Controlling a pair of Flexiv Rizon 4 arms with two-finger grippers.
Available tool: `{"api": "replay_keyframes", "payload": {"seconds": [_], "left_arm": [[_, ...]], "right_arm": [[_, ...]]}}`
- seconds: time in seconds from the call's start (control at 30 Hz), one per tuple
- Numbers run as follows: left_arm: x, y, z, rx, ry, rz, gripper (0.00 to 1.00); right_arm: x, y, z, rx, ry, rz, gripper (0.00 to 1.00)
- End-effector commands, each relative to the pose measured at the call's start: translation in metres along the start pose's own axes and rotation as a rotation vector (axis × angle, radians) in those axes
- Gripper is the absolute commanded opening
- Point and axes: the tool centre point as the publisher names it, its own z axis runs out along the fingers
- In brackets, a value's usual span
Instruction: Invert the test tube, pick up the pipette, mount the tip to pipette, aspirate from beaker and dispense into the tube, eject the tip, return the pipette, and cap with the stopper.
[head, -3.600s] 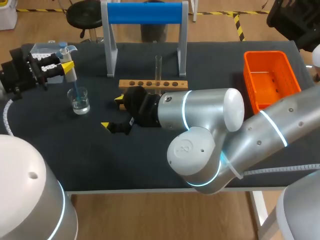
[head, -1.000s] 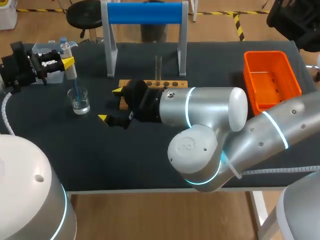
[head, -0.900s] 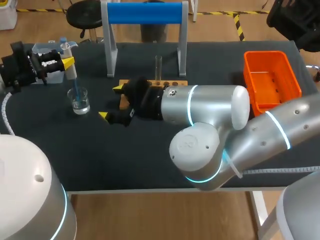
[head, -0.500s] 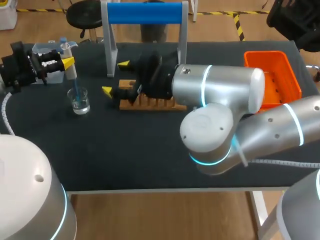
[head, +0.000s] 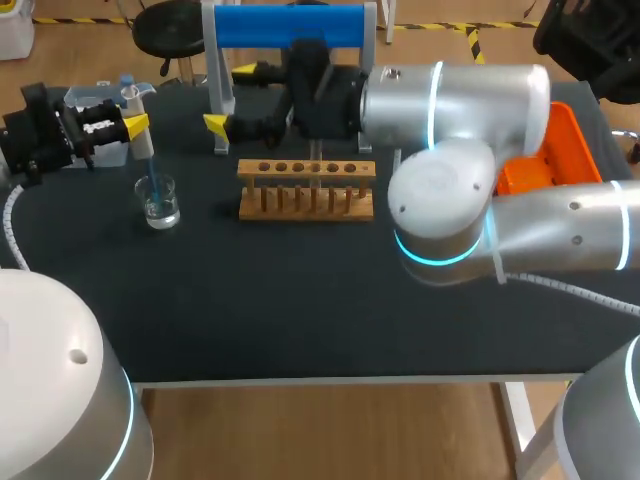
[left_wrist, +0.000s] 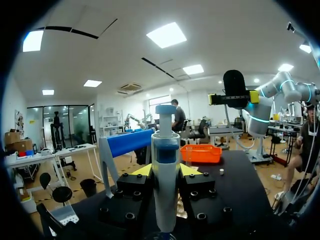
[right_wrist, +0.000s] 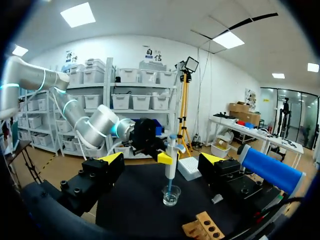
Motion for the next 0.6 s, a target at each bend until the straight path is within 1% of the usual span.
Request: {"api": "replay_keyframes", "payload": {"seconds": [0.03, 0.2, 0.4, 0.6], "left_arm": [[0.000, 0.000, 0.000, -0.001, -0.001, 0.001, 0.00], [0.000, 0.000, 0.000, -0.001, -0.001, 0.001, 0.00], [0.000, 0.000, 0.000, -0.001, -0.001, 0.001, 0.00], [0.000, 0.000, 0.000, -0.001, -0.001, 0.001, 0.00]], "right_arm": [[-0.011, 0.012, 0.011, -0.021, 0.384, 0.012, 1.00], [-0.016, 0.024, 0.027, -0.032, 0.403, 0.019, 1.00], [-0.020, 0.033, 0.044, -0.064, 0.439, 0.045, 1.00], [-0.024, 0.040, 0.056, -0.083, 0.442, 0.036, 1.00]]}}
